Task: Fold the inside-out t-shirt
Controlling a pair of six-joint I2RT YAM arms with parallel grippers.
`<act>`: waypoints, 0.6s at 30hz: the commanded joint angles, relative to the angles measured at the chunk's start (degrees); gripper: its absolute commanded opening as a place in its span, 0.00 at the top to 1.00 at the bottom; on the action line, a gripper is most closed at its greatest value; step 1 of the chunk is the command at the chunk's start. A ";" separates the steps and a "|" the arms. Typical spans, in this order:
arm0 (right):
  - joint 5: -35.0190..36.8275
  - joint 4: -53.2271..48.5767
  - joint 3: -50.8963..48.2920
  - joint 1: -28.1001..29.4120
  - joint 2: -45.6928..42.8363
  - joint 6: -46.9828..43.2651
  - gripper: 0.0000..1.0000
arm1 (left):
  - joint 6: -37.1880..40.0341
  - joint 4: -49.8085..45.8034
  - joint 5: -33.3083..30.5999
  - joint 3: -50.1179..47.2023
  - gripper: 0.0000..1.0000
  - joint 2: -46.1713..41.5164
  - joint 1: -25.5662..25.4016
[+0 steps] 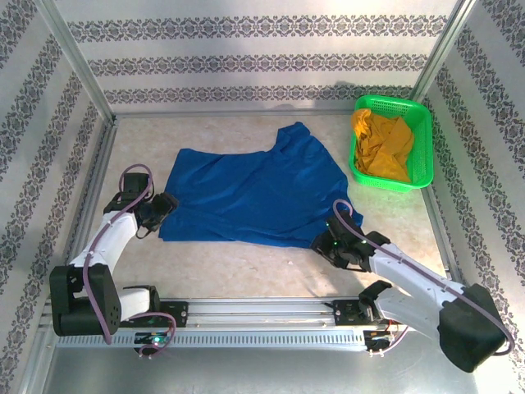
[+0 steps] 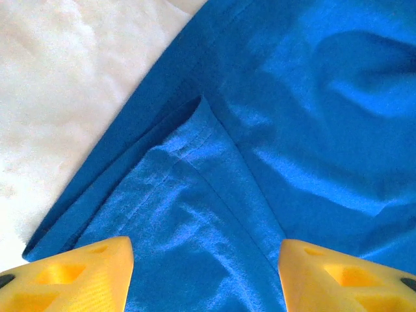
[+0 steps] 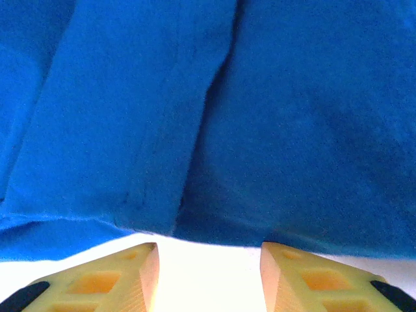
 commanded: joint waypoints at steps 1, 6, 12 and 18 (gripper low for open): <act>2.11 2.39 2.53 0.50 0.84 0.88 0.54 | 1.73 0.59 0.68 1.57 0.39 0.63 -0.73; 2.65 1.51 3.19 0.11 -0.41 1.15 0.55 | 2.01 0.98 1.04 1.93 0.39 1.69 -0.85; 1.98 3.13 1.76 -2.15 0.83 1.49 0.55 | 1.88 1.81 1.38 2.16 0.39 2.97 -1.04; 1.13 6.28 2.73 -3.89 4.80 0.22 0.60 | 2.31 1.87 1.48 3.10 0.38 4.01 -1.21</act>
